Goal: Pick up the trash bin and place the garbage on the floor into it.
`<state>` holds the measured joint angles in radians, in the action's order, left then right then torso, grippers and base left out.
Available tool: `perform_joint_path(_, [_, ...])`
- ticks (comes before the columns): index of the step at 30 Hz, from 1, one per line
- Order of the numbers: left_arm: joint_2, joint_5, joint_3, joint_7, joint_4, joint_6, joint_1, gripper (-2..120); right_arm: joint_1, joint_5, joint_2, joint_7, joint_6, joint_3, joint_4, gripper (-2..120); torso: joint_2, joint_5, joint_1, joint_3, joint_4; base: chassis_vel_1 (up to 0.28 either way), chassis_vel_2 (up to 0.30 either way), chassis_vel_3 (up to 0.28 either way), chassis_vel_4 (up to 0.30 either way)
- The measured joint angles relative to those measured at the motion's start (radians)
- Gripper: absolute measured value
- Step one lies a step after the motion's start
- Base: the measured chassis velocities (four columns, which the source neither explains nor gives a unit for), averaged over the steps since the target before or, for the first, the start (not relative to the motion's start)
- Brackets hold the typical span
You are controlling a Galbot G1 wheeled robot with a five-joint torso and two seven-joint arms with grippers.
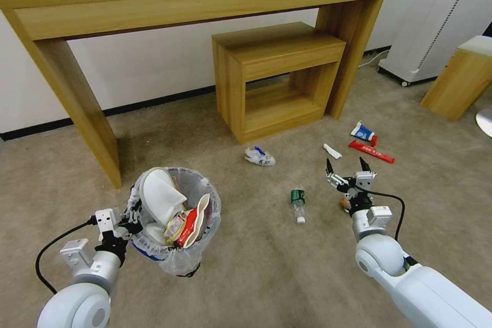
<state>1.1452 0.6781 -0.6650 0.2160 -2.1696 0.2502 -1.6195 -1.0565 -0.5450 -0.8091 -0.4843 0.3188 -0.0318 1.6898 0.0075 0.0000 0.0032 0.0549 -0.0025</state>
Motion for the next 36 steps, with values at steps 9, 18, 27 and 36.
perform_joint_path(9, [0.004, -0.002, -0.001, 0.0, 0.004, 0.0, 0.001, 3, 0.013, -0.001, -0.009, 0.007, 0.009, 0.018, -0.016, 100, 0.0, 0.0, 0.0, 0.0, 0.0, -0.096, 0.099, 0.102, -0.094])
perform_joint_path(18, [0.007, -0.001, 0.001, 0.0, 0.012, 0.0, 0.009, 3, 0.023, -0.002, -0.015, 0.014, 0.017, 0.032, -0.031, 100, 0.0, 0.0001, 0.0, 0.0, -0.0001, -0.08, 0.074, 0.074, -0.077])
perform_joint_path(27, [0.007, 0.001, 0.004, 0.002, 0.021, 0.0, 0.018, 3, 0.021, 0.008, -0.022, 0.031, 0.049, 0.039, -0.045, 100, 0.0, 0.0, 0.0, 0.0, 0.0, -0.052, 0.047, 0.059, -0.053])
perform_joint_path(36, [0.004, 0.005, 0.0, 0.003, 0.028, 0.002, 0.024, 3, 0.025, -0.03, 0.001, 0.042, 0.03, 0.063, -0.045, 100, 0.0, 0.0, 0.0, 0.0, 0.0, 0.0, 0.0, 0.0, 0.0])
